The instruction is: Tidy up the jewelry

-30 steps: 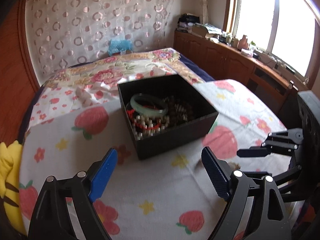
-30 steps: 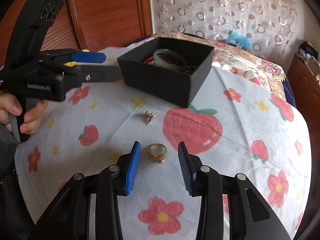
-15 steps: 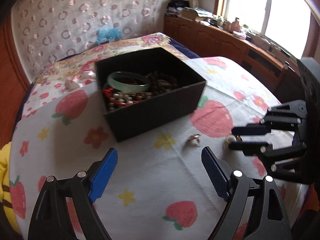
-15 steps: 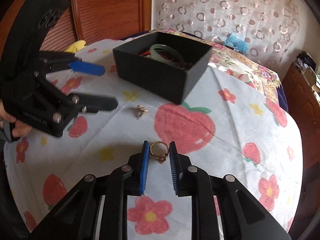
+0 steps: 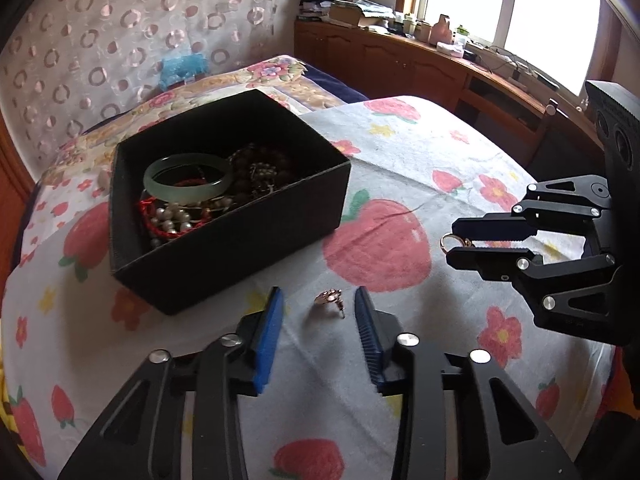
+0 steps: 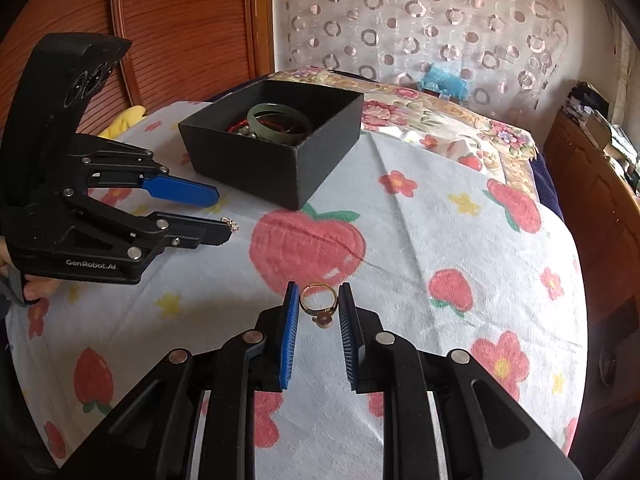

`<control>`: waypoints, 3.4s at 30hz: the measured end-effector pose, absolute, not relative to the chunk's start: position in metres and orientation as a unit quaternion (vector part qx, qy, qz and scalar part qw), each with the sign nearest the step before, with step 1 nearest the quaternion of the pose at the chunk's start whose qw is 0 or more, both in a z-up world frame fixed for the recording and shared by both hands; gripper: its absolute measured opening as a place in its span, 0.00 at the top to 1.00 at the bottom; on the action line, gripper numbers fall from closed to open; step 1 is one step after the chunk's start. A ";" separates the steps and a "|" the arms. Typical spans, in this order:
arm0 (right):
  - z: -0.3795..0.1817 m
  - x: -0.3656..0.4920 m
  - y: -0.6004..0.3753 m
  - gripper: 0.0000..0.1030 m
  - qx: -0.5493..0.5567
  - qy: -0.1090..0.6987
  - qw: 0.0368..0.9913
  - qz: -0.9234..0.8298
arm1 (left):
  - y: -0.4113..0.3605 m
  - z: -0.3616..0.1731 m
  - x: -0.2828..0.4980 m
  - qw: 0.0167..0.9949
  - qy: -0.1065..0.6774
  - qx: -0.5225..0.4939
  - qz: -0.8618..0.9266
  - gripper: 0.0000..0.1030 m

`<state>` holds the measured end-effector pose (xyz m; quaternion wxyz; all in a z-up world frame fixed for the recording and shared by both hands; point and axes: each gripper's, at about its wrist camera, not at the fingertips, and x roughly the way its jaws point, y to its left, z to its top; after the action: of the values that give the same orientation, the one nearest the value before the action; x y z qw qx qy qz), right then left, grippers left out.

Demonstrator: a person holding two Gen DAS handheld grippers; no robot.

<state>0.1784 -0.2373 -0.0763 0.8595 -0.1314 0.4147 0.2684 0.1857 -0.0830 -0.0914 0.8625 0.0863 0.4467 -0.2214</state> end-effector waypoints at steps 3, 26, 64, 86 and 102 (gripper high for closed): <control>-0.077 0.179 -0.238 0.78 -0.130 0.415 0.859 0.269 | -0.085 -0.093 0.187 0.860 0.450 0.088 -0.223 0.81; -0.059 0.185 -0.232 0.78 -0.131 0.390 0.870 0.271 | -0.071 -0.054 0.186 0.886 0.404 0.076 -0.213 0.86; -0.019 0.270 -0.173 0.65 -0.097 0.354 0.877 0.310 | -0.011 -0.018 0.212 0.927 0.347 0.032 -0.138 0.86; -0.023 0.248 -0.212 0.65 -0.078 0.356 0.890 0.273 | -0.029 -0.027 0.247 0.923 0.364 0.041 -0.118 0.68; -0.004 0.189 -0.224 0.36 -0.050 0.330 0.908 0.252 | -0.015 0.004 0.158 0.942 0.331 0.033 -0.051 0.23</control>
<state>0.1894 -0.2238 -0.0043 0.9083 -0.0498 0.3298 0.2523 0.1579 -0.0152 0.0043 0.9418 0.0329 0.3305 -0.0514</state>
